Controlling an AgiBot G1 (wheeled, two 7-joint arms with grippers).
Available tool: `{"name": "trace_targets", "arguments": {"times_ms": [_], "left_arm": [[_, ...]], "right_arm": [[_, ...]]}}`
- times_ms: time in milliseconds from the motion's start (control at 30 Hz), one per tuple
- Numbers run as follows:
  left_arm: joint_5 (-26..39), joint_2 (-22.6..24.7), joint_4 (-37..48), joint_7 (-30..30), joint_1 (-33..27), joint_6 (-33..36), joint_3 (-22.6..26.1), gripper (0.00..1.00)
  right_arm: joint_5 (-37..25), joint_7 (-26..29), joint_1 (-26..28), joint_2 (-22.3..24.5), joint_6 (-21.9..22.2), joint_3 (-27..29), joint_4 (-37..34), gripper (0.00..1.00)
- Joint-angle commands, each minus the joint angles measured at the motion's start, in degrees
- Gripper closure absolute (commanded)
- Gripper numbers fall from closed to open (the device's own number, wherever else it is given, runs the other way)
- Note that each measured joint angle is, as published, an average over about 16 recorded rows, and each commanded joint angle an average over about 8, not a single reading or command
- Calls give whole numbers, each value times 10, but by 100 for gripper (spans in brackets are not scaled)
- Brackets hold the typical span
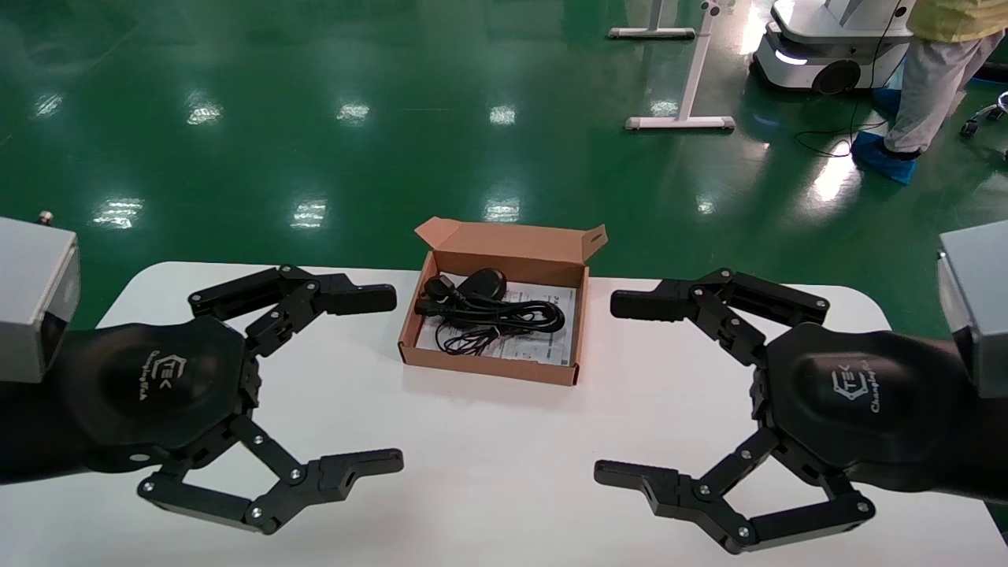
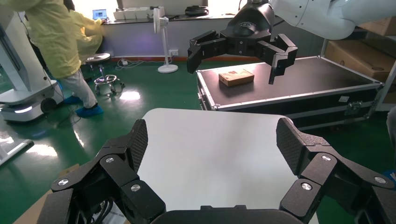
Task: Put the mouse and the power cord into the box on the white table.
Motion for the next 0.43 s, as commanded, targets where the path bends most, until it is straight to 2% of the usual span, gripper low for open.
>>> {"name": "trace_targets", "arguments": {"times_ms": [33, 433], "left_arm": [[0, 0, 0, 0, 0, 0, 0, 0], [0, 0, 0, 0, 0, 0, 0, 0]], "right_arm": [[0, 0, 0, 0, 0, 0, 0, 0], [0, 0, 0, 0, 0, 0, 0, 0]]}}
